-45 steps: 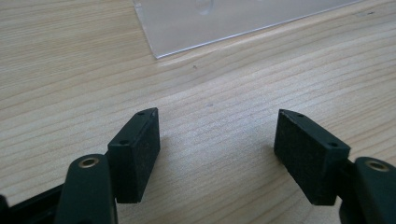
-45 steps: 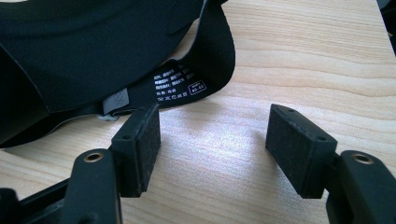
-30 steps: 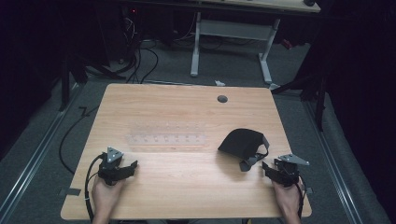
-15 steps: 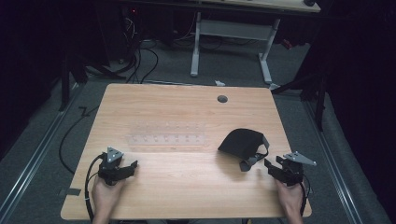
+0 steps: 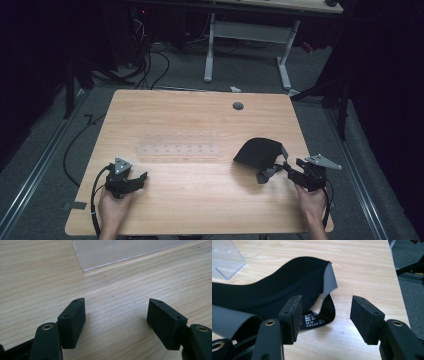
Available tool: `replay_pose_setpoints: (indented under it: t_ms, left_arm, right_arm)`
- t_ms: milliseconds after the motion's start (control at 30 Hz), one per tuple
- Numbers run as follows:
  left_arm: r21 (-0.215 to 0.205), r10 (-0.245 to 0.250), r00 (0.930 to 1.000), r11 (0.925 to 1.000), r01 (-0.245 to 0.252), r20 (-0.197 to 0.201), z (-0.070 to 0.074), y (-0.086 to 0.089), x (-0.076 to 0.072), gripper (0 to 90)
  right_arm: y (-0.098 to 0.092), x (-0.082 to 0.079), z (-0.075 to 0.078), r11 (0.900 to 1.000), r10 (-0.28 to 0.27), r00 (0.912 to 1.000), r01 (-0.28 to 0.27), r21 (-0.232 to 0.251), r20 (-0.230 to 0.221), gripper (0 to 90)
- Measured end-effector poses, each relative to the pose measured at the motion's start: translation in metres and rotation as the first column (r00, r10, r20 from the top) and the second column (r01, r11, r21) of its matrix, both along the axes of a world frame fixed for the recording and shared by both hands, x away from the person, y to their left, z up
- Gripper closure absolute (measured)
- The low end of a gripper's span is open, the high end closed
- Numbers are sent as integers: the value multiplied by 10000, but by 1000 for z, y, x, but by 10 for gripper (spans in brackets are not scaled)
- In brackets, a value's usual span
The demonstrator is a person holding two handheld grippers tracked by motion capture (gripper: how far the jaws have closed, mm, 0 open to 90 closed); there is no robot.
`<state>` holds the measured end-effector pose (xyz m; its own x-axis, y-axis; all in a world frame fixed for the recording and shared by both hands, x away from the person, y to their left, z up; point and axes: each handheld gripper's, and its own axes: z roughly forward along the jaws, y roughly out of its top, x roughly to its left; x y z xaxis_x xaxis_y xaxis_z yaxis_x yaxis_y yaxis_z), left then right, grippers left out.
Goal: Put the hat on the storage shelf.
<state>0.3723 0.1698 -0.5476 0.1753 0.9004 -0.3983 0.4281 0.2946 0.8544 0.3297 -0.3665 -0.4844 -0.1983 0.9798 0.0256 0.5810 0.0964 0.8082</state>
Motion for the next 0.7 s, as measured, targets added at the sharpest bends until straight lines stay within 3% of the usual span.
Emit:
replay_pose_setpoints:
  t_ms: [367,700]
  left_arm:
    - [3,-1,10000,10000,1,1,0,0,0,317]
    - [4,0,10000,10000,0,0,0,0,0,317]
  right_arm:
    - [8,17,12,9994,313,9994,-310,-146,154,420]
    - [13,36,13,9979,600,9982,-600,-246,-14,397]
